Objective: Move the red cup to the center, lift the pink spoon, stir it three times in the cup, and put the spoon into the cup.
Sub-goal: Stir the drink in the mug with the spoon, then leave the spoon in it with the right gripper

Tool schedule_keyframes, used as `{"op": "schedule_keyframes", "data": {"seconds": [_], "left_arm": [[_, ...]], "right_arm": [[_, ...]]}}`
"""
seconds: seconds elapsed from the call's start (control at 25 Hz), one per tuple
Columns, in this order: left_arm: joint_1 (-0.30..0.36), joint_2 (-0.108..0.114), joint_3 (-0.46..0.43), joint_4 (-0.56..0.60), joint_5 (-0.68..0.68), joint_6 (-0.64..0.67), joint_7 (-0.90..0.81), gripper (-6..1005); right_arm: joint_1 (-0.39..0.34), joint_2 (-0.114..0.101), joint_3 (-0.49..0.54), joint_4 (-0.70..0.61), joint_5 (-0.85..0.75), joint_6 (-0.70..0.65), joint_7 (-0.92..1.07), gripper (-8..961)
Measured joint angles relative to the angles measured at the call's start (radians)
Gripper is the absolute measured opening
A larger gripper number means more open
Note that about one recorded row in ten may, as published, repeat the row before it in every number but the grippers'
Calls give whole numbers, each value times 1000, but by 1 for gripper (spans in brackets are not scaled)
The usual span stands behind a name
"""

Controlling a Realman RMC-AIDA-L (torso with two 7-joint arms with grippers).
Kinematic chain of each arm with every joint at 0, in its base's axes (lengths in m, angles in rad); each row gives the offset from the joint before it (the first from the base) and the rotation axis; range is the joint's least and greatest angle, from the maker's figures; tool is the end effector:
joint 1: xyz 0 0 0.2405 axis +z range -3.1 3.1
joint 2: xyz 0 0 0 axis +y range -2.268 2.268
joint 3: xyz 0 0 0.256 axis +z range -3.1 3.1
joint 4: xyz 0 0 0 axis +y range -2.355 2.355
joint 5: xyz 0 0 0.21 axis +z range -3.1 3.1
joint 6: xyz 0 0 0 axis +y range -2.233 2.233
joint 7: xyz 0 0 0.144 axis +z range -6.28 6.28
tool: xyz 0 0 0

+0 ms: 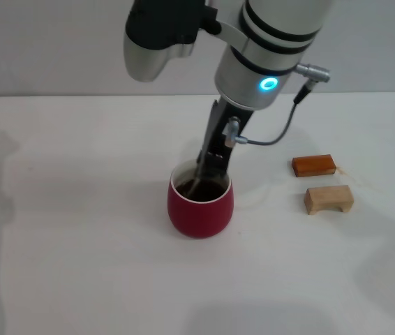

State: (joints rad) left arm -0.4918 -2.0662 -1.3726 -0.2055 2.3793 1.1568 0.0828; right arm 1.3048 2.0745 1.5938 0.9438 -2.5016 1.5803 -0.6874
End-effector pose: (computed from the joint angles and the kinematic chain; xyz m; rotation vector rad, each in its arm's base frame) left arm -0.3350 0.3645 0.0563 -1.2135 -0.4486 -0.6030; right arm -0.0015 0.3869 -0.0605 -2.8625 0.1218 -0.7971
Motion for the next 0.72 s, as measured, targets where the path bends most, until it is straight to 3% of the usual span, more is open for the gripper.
{"op": "schedule_keyframes", "data": {"seconds": [0.32,0.72], "left_arm": [[1,0,2,0,0,10,0,-2],[0,0,1,0,6,12,0,-2]], "right_arm": [[23,2,-11,-83,-79,-110,3,143],[24,2,-16,-55,-48,-3,-12,142]]}}
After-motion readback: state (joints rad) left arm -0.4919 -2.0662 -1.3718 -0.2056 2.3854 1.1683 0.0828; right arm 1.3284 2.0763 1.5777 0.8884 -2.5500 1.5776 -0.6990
